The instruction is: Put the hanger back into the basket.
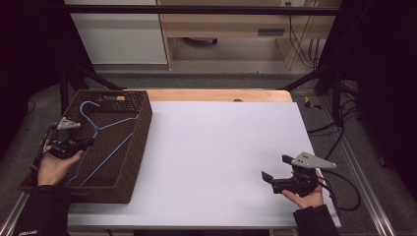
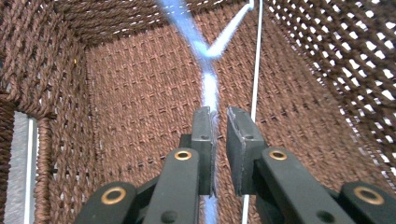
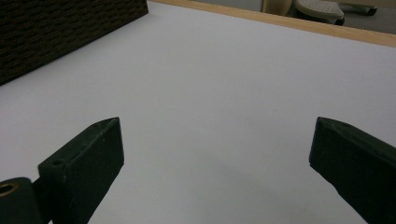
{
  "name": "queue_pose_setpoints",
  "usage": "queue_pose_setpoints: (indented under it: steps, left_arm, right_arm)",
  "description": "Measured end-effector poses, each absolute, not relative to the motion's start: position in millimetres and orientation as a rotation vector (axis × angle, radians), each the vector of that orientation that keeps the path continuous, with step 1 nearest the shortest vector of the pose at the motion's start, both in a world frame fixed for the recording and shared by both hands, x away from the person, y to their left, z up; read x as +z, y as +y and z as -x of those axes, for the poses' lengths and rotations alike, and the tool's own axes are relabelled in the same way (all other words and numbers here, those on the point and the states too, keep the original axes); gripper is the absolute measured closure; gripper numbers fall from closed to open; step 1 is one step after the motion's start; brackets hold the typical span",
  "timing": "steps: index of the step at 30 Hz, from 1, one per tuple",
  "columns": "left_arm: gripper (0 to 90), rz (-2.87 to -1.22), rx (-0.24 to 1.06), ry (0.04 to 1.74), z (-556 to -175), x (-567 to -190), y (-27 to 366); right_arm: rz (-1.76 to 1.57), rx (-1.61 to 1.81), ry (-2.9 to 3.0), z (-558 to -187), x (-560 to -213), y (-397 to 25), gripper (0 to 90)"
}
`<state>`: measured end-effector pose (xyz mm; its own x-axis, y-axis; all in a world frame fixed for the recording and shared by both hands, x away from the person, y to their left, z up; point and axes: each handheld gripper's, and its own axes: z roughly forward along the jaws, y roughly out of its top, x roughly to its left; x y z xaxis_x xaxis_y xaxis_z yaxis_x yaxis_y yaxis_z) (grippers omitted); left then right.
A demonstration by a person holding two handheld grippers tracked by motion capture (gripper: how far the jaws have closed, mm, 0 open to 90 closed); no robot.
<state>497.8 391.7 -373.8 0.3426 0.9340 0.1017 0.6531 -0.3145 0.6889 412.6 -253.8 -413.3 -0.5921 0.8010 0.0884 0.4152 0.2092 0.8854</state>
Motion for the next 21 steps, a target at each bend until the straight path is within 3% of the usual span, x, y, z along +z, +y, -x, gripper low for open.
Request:
queue_pose_setpoints:
  steps: [5,21]
  left_arm:
    - [75.1,-1.983,0.676,1.320,-485.6,-358.4,387.1]
    - [42.7,-1.787,0.631,1.030,-437.2,-331.8,329.4]
  right_arm:
    - [-1.133,1.349,2.099,-412.6,-413.3,-253.6,3.7]
    - [-1.128,1.358,2.088,-411.6,-412.0,-255.0,3.5]
